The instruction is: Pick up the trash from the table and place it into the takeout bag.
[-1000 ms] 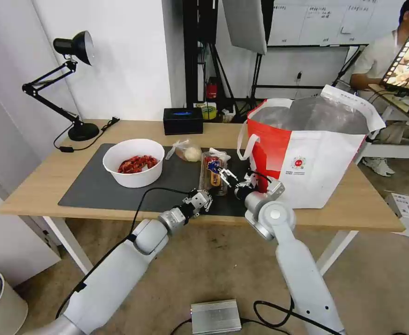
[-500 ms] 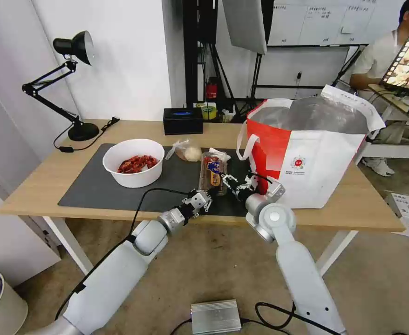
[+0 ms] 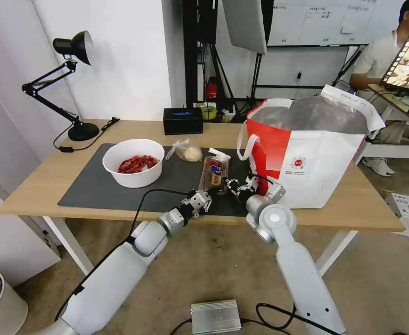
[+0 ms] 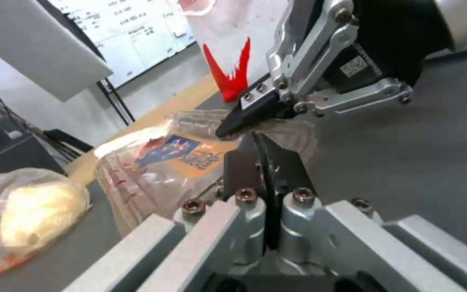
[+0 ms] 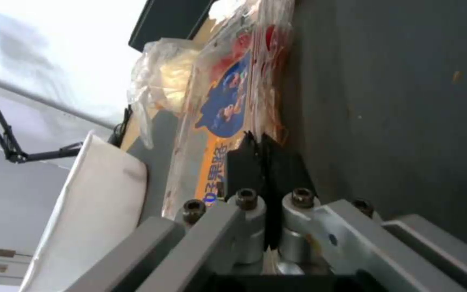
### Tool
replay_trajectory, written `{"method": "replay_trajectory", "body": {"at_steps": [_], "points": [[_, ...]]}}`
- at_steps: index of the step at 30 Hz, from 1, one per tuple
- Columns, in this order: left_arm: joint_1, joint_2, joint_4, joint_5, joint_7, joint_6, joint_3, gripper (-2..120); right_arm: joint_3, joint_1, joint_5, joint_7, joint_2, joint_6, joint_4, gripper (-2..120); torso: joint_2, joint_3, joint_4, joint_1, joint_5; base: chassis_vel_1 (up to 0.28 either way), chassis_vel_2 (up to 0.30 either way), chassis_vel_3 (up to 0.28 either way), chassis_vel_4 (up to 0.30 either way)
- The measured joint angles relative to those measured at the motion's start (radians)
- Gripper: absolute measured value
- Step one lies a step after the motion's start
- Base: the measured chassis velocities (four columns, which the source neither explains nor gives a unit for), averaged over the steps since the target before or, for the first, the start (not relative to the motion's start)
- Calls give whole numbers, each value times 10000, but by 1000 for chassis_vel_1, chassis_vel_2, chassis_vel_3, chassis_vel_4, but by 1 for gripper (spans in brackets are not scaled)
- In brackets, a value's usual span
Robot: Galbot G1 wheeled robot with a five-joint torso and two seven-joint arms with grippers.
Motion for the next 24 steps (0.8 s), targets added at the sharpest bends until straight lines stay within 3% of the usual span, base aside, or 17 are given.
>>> {"method": "replay_trajectory", "body": {"at_steps": [10, 24], "points": [[493, 424, -986, -1493, -461, 631, -329, 30, -86, -100, -295, -120, -19, 103, 179, 0, 0, 0, 0, 0, 0, 0, 0, 0, 0], [2265, 978, -2199, -2284, -811, 826, -2029, 83, -796, -552, -1896, -1526, -526, 777, 972, 0, 1, -1, 1, -1, -1, 0, 0, 0, 0]]}}
